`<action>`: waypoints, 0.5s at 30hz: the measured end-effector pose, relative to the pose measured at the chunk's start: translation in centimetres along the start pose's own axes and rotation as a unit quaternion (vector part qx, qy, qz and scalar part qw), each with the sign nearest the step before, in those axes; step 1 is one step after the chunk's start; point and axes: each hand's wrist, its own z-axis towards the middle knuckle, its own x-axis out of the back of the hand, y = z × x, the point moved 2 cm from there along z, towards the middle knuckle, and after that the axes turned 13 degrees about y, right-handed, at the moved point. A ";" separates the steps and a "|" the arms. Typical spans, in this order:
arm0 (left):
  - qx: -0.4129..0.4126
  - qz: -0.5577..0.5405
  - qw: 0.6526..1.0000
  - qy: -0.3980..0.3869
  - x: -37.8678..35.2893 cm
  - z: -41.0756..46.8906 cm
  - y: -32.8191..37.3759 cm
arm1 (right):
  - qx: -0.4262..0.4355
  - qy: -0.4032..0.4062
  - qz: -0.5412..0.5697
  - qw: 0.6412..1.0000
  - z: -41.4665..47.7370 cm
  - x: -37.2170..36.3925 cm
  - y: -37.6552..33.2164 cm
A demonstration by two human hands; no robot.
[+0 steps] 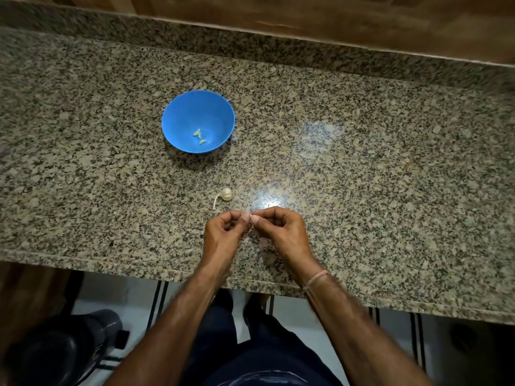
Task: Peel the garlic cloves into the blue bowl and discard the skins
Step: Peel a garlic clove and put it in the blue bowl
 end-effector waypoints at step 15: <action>0.172 -0.015 0.984 -0.038 0.4 1.4 -0.3 | 0.143 0.006 -0.156 0.977 1.2 0.1 0.1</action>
